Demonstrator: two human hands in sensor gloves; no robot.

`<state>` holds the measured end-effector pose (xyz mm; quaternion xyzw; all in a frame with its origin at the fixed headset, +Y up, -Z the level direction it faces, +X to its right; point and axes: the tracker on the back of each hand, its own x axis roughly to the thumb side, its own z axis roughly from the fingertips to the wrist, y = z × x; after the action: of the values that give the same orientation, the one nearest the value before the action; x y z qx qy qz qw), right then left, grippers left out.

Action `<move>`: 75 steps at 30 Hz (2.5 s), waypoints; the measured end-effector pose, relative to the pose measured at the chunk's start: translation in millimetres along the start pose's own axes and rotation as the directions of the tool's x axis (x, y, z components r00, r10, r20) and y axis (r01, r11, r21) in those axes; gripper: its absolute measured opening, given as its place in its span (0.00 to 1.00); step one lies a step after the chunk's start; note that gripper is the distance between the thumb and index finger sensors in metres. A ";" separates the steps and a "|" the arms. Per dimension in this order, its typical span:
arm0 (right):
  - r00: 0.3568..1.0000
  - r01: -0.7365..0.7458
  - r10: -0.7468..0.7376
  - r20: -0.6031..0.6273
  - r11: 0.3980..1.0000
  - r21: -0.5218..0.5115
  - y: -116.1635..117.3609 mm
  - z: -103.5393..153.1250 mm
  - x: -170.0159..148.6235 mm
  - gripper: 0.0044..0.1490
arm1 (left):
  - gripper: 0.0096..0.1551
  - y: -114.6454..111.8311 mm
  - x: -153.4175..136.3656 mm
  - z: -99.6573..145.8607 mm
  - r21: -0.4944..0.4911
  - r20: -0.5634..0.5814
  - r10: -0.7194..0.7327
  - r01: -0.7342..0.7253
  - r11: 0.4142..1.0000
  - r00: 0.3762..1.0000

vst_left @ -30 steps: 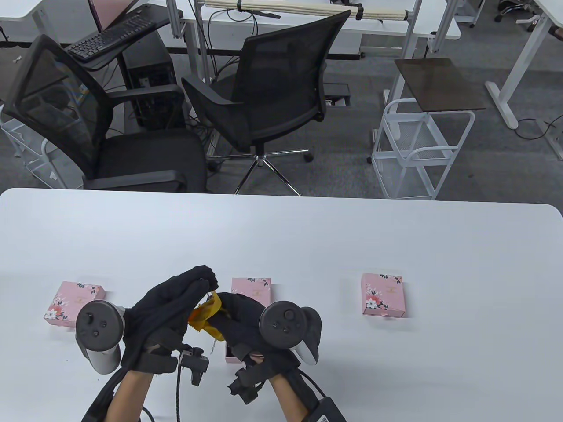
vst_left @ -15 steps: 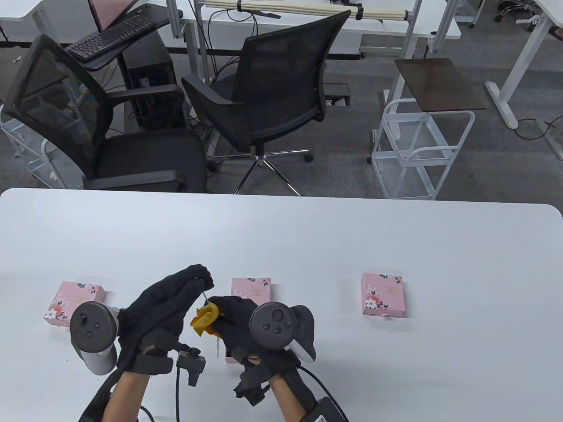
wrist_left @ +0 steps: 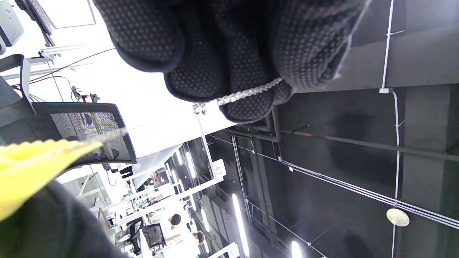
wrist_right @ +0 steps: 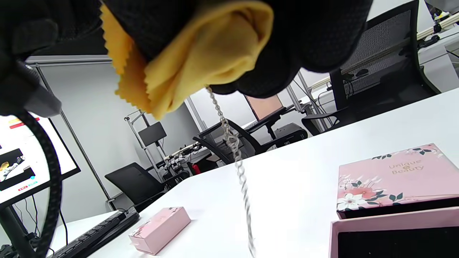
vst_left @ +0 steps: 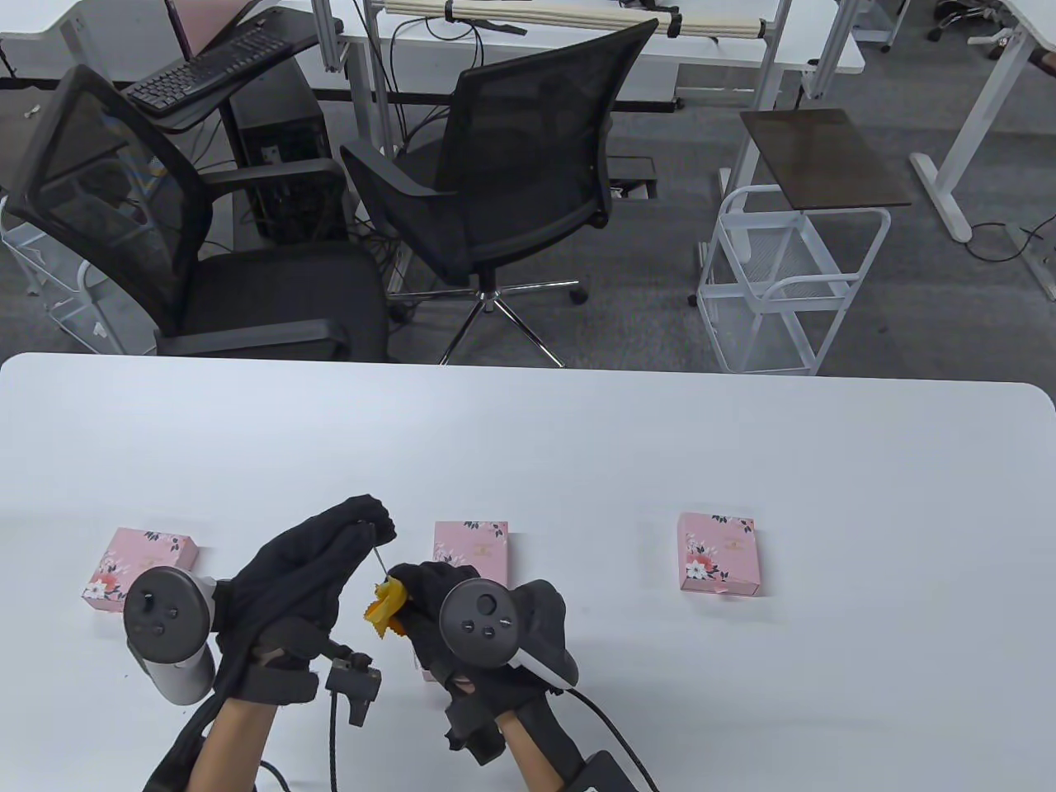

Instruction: Dust necklace

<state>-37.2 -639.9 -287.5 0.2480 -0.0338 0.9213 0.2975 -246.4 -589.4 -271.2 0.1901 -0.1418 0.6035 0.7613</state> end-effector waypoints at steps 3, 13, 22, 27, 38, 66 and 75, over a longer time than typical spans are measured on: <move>0.999 0.033 -0.033 -0.015 0.999 -0.014 3.6 -0.4 -1.6 0.25 | 0.19 -2.4 -0.6 1.6 -0.003 0.005 -0.009 0.009 1.000 1.000; 1.000 0.006 -0.006 -0.022 1.000 -0.010 7.4 -2.1 -2.6 0.24 | 0.19 -7.4 2.6 1.9 -0.021 0.023 -0.008 0.008 1.000 1.000; 0.987 0.158 -0.157 -0.029 0.985 0.067 18.9 -4.0 -6.6 0.25 | 0.19 -2.7 11.9 6.2 0.035 0.072 0.004 -0.006 0.999 0.997; 0.985 0.161 -0.156 -0.071 0.985 0.070 24.2 -5.1 -15.0 0.25 | 0.19 2.6 14.0 7.1 0.064 0.085 0.007 -0.013 0.998 0.996; 0.982 0.148 -0.123 -0.141 0.972 0.181 35.5 -7.2 -21.8 0.25 | 0.19 12.2 11.9 4.1 0.098 0.094 0.004 -0.013 0.995 0.996; 0.956 -0.221 0.275 -0.100 0.902 0.370 37.5 -9.5 -20.4 0.26 | 0.19 41.6 9.4 3.3 0.204 0.072 0.028 -0.042 0.978 0.997; 0.943 -0.233 0.299 -0.147 0.907 0.352 13.7 -8.4 -23.1 0.27 | 0.19 52.1 5.7 2.7 0.202 0.040 0.077 -0.084 0.976 0.996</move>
<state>-32.4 -661.7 -304.7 0.1943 0.1168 0.9660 0.1247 -295.7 -575.4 -260.1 0.2705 -0.0991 0.6421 0.7104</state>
